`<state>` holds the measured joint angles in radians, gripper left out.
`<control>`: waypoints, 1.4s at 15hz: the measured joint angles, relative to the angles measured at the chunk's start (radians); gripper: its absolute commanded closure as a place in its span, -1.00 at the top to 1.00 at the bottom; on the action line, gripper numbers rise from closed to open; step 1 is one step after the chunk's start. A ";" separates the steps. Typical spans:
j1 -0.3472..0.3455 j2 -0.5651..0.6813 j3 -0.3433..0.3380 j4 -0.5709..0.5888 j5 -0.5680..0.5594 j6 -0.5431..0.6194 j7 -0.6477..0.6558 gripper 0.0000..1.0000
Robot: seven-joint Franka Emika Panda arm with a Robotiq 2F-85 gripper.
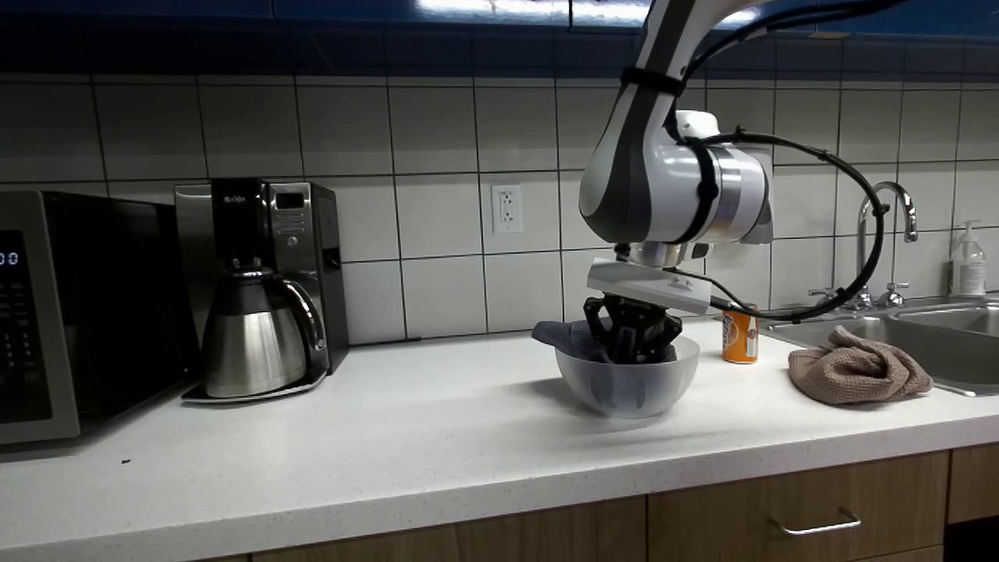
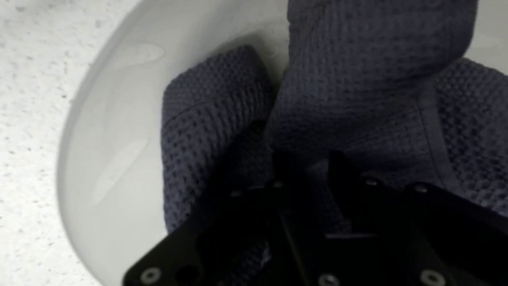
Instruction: Remove the towel from the bowl, then place it on the counter
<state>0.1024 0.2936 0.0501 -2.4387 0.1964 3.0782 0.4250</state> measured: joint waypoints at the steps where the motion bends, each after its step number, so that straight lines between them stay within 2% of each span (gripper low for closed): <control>1: -0.002 -0.002 0.006 0.000 0.011 0.002 -0.008 -1.00; 5: -0.028 -0.006 0.041 0.000 0.055 0.016 -0.042 -0.99; 12: -0.120 -0.006 0.126 0.000 0.060 0.019 -0.058 -0.99; 16: -0.115 -0.033 0.123 0.000 0.061 0.019 -0.070 -0.99; 21: -0.070 -0.138 0.093 -0.023 0.060 0.013 -0.070 -0.99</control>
<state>0.0323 0.1552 0.1435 -2.4620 0.2560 3.0915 0.3548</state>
